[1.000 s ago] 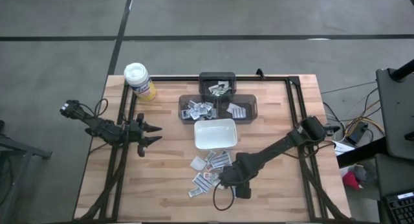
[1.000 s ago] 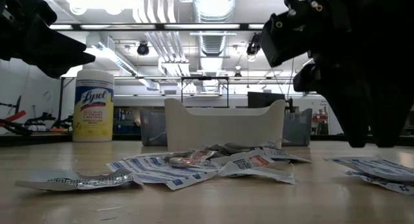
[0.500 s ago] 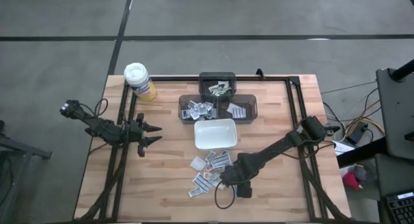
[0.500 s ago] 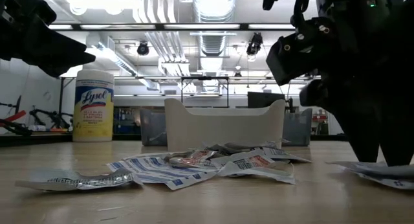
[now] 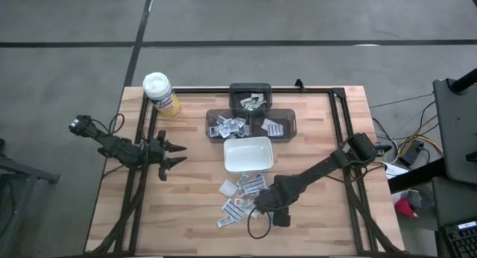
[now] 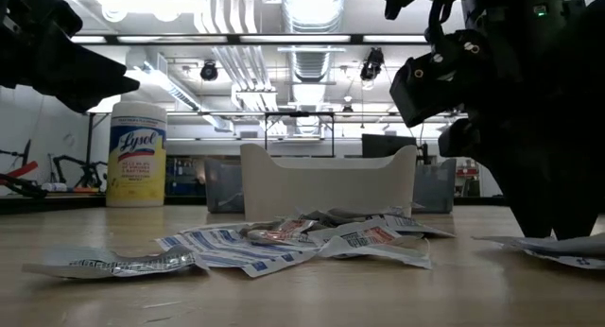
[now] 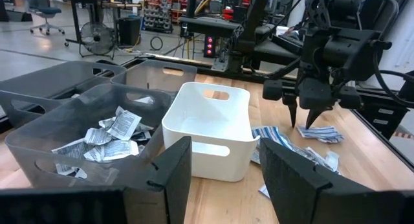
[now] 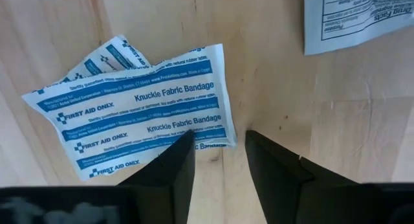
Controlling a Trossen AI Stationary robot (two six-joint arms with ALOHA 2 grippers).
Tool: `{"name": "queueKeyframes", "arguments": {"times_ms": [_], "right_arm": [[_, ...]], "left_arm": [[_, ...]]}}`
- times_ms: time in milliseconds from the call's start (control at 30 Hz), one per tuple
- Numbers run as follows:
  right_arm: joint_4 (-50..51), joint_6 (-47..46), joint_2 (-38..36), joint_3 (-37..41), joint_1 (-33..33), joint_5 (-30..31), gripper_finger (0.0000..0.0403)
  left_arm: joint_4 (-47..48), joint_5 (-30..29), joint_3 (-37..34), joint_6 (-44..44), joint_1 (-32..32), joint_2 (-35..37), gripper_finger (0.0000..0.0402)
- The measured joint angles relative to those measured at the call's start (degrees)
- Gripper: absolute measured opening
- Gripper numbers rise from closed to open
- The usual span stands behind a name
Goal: Pick & Place First Aid Supplies
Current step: Put the blue bandage into the right black bin
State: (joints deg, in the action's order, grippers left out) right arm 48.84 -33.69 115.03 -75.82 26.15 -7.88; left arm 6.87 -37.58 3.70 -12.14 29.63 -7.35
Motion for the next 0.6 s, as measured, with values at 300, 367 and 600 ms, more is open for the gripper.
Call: {"name": "queueKeyframes", "arguments": {"times_ms": [300,367,600], "right_arm": [[0.2,-2.2,0.1,0.1,0.0,0.2,0.008],[0.3,-2.3,0.1,0.1,0.0,0.2,0.0067],[0.4,-2.4,0.1,0.1,0.0,0.4,0.0036]], "left_arm": [[0.0,0.0,0.0,0.0,0.0,0.0,0.0177],[0.0,0.0,0.0,0.0,0.0,0.0,0.0177],[0.0,0.0,0.0,0.0,0.0,0.0,0.0177]]}}
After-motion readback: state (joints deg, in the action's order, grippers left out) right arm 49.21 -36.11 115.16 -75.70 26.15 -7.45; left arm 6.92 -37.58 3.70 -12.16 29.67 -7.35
